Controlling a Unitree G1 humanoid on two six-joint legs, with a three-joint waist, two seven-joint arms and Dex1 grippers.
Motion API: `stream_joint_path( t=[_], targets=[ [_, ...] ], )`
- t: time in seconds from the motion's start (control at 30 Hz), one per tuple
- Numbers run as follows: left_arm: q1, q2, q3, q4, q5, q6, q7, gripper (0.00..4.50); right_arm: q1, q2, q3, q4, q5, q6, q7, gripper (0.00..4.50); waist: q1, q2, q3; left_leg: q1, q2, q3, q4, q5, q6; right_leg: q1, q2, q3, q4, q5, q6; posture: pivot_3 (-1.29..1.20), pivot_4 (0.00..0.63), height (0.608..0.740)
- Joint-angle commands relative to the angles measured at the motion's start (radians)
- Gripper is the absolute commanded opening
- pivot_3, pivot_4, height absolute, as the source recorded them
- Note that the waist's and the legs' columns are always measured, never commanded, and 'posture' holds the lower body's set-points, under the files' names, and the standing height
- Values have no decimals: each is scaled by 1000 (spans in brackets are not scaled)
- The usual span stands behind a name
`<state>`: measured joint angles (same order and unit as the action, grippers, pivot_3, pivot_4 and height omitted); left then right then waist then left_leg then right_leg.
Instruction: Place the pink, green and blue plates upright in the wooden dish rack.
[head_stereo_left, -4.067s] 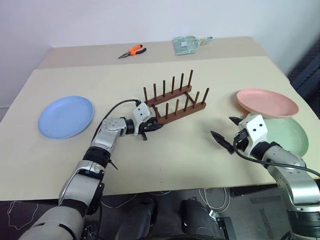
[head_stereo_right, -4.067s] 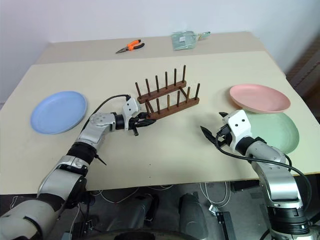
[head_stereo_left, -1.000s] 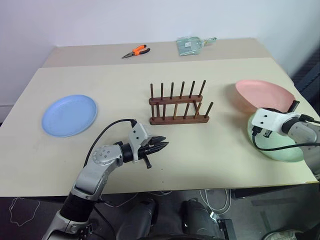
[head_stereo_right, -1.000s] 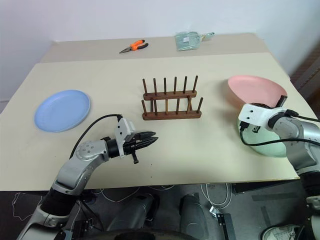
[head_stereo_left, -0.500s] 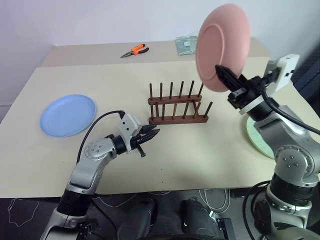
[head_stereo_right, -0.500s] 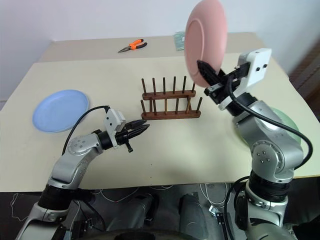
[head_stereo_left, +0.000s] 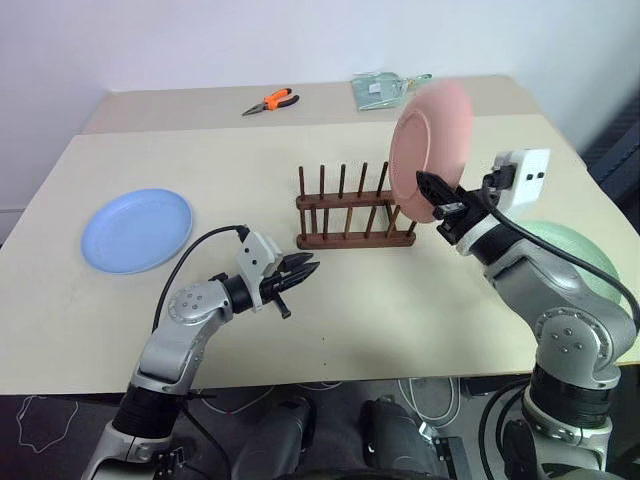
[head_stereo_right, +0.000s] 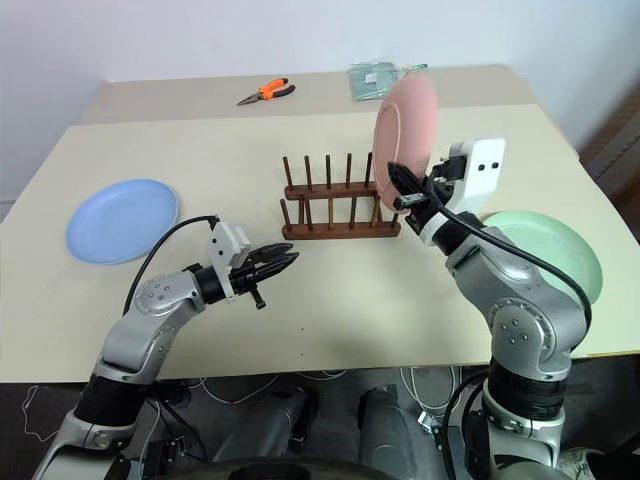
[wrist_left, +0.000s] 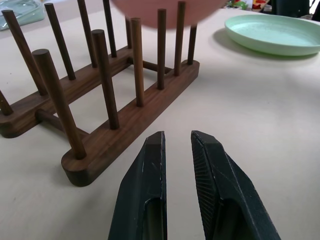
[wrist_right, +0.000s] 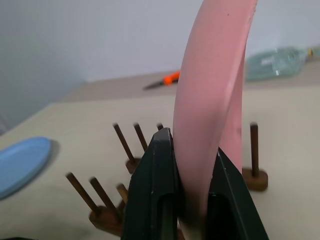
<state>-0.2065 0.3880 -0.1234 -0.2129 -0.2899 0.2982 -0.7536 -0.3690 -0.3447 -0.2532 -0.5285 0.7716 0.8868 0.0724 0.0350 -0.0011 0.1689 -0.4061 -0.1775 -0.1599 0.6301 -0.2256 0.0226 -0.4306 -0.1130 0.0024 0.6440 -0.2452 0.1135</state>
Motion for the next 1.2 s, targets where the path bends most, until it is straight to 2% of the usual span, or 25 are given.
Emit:
stream_joint_path(
  t=[0.03,0.07,0.2,0.27,0.33,0.47,0.6,0.67,0.7,0.83,1.07,1.17,1.2],
  targets=[
    [-7,-1,9,-37,-13,-6,6,776,-20,5,23,11,-27,-26,1,814,1,0,0,0,0,0,0,0,0,0,0,0,0,0,0,0,150,740],
    [-7,-2,8,-38,-13,-6,6,776,-23,4,28,17,-34,-30,4,1108,1,0,0,0,0,0,0,0,0,0,0,0,0,0,0,0,150,740],
    [-4,-2,6,-40,-14,-6,9,776,-31,-10,43,22,-71,-57,15,3047,1,0,0,0,0,0,0,0,0,0,0,0,0,0,0,0,150,740],
    [-2,-3,6,-42,-15,-4,12,776,-27,-58,62,8,-142,-114,48,4017,2,0,0,0,0,0,0,0,0,0,0,0,0,0,0,0,150,740],
    [0,-4,4,-44,-16,-3,14,776,-16,-101,58,-7,-182,-175,95,4017,2,0,0,0,0,0,0,0,0,0,0,0,0,0,0,0,150,740],
    [2,-4,2,-45,-21,0,12,776,62,-195,-118,-28,-94,-258,261,4017,7,0,0,0,0,0,0,0,0,1,0,-1,-1,0,0,0,150,740],
    [-5,-1,2,-29,-25,-3,1,776,205,-307,-294,-10,12,-227,405,4017,6,0,0,-1,0,0,0,-1,1,3,0,-2,-5,0,0,0,150,740],
    [-13,-2,-2,-17,-26,-6,-8,776,318,-360,-306,6,-24,-213,458,4017,6,0,0,-1,0,0,0,-1,1,3,0,-2,-6,0,0,0,150,740],
    [-16,-2,-3,-13,-26,-8,-12,776,359,-383,-295,12,-49,-209,470,4017,3,0,0,0,0,0,0,-1,2,3,0,-2,-6,0,0,0,150,740],
    [-32,-8,-18,-9,-29,-2,-32,776,488,-449,-125,75,-313,-277,418,4017,1,1,-1,0,1,2,1,-1,1,3,0,-1,-6,0,0,0,150,740],
    [-29,0,-35,-40,-46,33,-65,776,473,-450,10,223,-552,-266,299,4017,4,2,-1,-1,1,1,1,-1,1,3,0,-1,-8,0,0,0,150,740],
    [-24,0,-39,-43,-42,34,-64,776,445,-425,10,262,-579,-263,275,3166,5,1,-1,0,1,1,1,-1,1,4,0,-1,-8,0,0,0,150,740],
    [-23,0,-40,-44,-42,35,-63,776,441,-422,11,267,-584,-264,277,2684,6,1,-1,-1,1,1,1,-1,1,4,0,-1,-8,0,0,0,150,740]
  ],
)
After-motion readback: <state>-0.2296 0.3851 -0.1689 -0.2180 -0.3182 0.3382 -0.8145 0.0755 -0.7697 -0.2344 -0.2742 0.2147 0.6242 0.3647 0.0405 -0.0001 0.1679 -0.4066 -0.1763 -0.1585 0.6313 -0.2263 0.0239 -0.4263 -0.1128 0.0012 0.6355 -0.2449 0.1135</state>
